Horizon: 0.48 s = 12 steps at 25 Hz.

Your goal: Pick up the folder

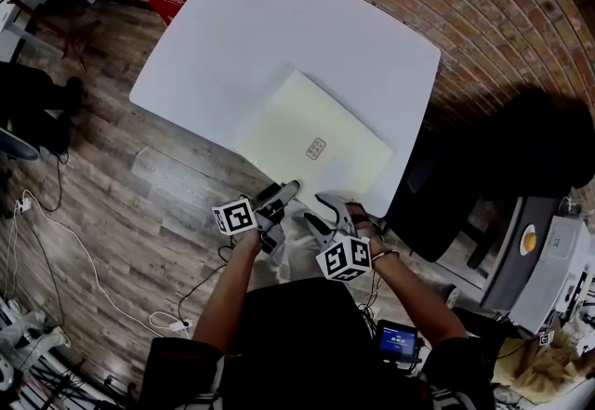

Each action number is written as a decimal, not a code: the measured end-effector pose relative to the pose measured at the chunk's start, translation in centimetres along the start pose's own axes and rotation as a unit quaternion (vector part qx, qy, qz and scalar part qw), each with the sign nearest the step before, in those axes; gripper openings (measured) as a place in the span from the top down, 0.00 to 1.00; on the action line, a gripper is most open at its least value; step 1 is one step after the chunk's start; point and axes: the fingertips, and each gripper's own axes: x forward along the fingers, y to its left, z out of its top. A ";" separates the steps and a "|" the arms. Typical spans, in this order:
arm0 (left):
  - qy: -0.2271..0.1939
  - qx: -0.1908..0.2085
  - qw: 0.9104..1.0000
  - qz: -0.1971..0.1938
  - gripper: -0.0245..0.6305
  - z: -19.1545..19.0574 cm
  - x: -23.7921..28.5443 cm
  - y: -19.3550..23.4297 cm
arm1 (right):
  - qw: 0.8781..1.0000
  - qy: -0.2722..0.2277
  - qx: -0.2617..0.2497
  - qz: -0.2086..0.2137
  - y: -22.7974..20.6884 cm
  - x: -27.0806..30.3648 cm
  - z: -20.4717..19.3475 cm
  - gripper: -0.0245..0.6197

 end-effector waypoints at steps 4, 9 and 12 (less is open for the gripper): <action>0.006 -0.004 1.000 -0.002 0.42 -0.3 0.2 0.1 | 1.000 -0.004 0.000 0.009 0.6 -0.2 0.2 0.61; 0.000 -0.012 1.000 -0.001 0.42 -0.3 0.4 0.3 | 0.999 -0.012 -0.004 0.034 1.3 -0.7 0.4 0.65; 0.004 -0.016 1.000 -0.001 0.42 -0.5 0.9 0.2 | 0.998 -0.015 -0.002 0.053 1.8 -0.9 0.5 0.69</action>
